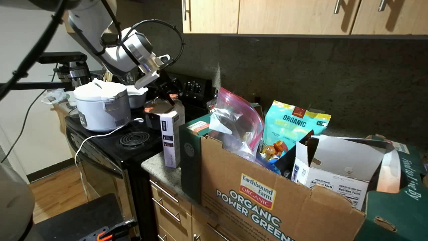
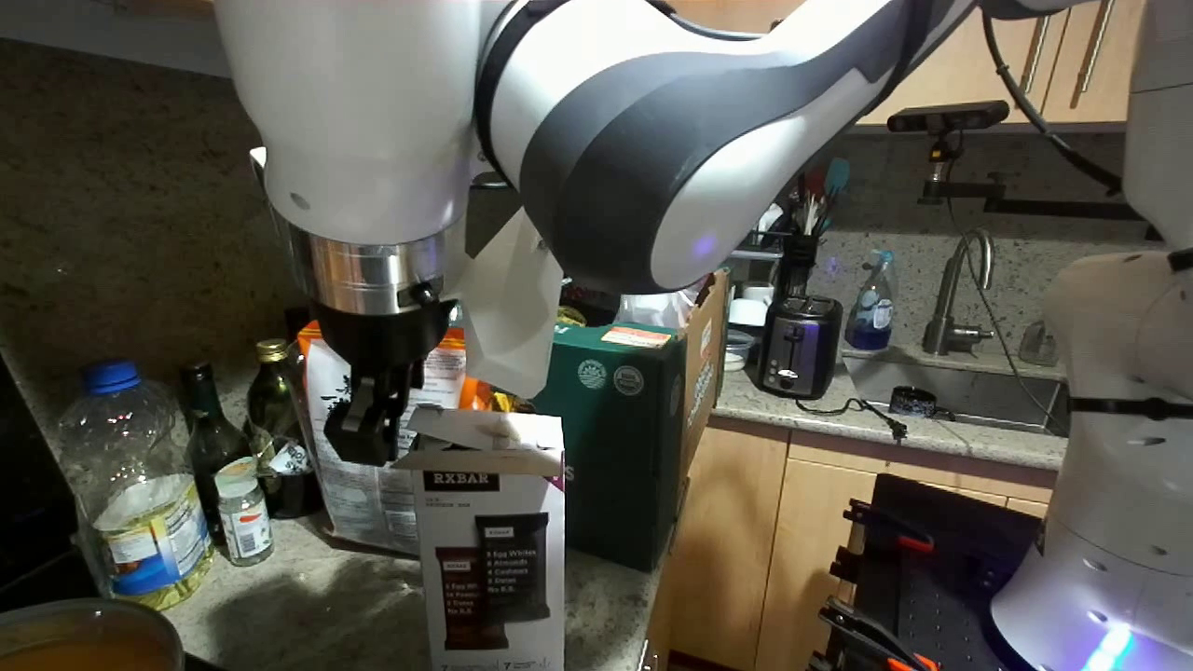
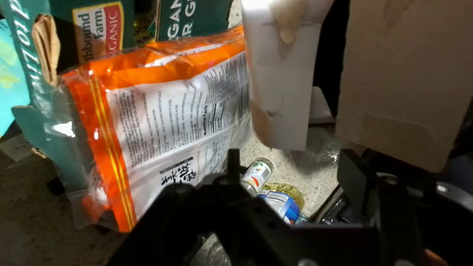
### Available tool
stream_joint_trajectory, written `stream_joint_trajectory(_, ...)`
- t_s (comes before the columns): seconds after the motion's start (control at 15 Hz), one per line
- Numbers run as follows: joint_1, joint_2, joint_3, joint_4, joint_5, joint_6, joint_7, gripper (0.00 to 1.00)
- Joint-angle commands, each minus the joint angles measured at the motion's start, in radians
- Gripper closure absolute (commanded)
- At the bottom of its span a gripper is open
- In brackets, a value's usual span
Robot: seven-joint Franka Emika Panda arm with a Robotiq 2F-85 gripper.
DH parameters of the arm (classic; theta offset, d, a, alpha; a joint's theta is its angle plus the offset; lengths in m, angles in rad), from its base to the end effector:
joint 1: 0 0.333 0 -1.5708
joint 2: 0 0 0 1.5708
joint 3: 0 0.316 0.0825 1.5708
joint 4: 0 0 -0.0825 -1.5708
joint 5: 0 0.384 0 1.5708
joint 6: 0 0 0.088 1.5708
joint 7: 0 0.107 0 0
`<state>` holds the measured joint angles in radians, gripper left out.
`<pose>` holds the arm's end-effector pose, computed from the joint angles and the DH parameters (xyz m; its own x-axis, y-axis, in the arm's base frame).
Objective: Pick up the white box, put it on the table and open it
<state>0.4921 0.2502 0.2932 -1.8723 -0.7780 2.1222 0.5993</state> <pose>0.4694 0.4105 0.3957 0.7694 0.5946 0.2332 0.4265 -0.7501 0.5055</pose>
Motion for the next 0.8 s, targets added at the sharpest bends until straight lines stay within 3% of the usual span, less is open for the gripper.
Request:
stream_joint_trajectory(0.0,0.010,-0.037,-0.002,-0.018,-0.039,-0.041,0.058,0.33)
stream_joint_trajectory(0.73,0.001,-0.051,0.011,-0.023,-0.032,-0.086,0.097,0.29)
